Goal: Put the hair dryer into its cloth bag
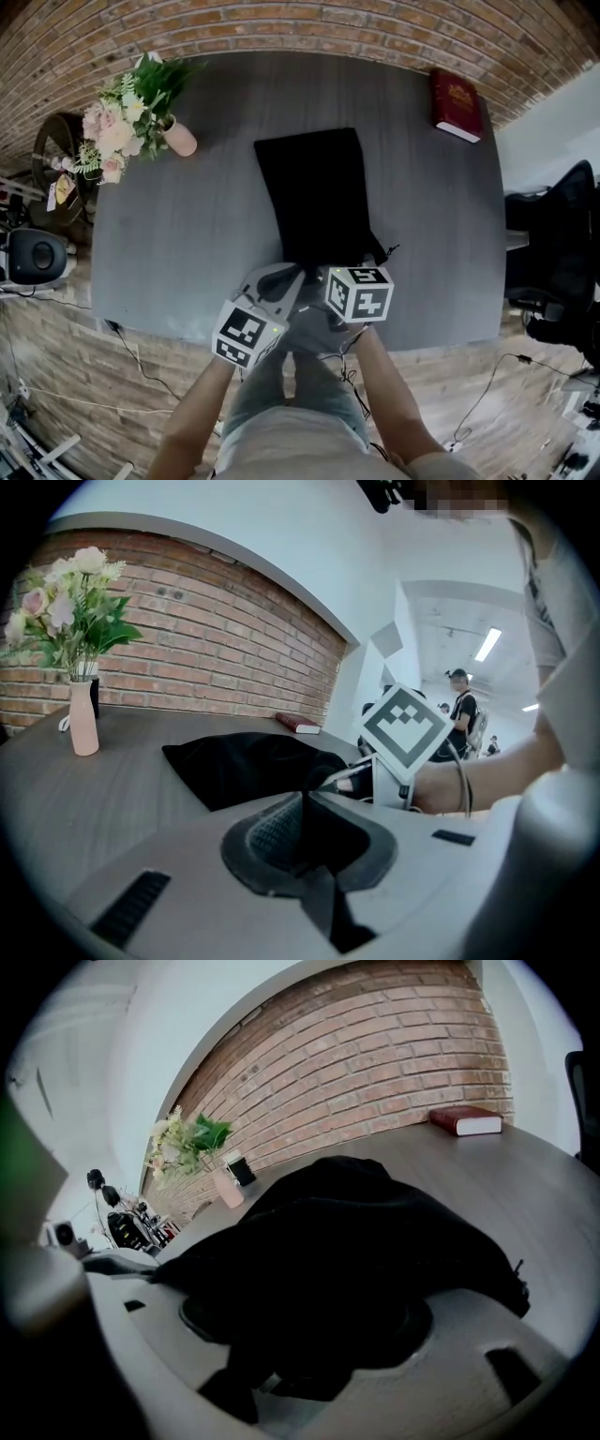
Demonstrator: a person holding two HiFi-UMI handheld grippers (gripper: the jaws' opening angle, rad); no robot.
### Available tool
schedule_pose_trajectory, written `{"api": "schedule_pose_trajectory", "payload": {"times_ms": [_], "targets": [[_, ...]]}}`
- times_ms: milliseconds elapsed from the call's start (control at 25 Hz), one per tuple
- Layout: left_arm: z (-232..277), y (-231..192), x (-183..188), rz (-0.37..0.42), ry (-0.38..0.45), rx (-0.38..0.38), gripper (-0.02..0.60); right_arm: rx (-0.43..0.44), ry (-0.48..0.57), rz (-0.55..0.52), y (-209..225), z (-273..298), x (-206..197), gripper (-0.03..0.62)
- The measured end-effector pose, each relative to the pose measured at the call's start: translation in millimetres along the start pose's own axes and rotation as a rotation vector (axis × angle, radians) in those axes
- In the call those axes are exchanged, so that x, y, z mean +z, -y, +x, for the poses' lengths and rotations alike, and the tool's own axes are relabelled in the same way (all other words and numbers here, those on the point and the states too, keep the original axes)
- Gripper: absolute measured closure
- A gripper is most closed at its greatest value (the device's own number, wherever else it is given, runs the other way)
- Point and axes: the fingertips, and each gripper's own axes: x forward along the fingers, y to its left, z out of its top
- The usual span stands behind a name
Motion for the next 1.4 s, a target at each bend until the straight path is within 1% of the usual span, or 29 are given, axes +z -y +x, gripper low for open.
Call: {"api": "schedule_pose_trajectory", "payload": {"times_ms": [240,720,920,1160,1400], "targets": [[-1,0,-4,0.013,-0.018,-0.001,0.565,-0.015,-0.011,0.002,0,-14,-11,0.287],[3,2,-27,0.041,-0.097,-0.018,0.564,-0.060,-0.030,0.028,3,-48,-38,0.284],[5,2,-38,0.064,-0.145,-0.030,0.563,-0.102,-0.029,0.045,8,-67,-48,0.284],[9,-1,-54,0.115,-0.209,-0.034,0.563,-0.163,-0.027,0.068,17,-90,-60,0.284],[12,-4,-68,0.129,-0.294,-0.058,0.563,-0.227,-0.021,0.094,21,-110,-71,0.284]]}}
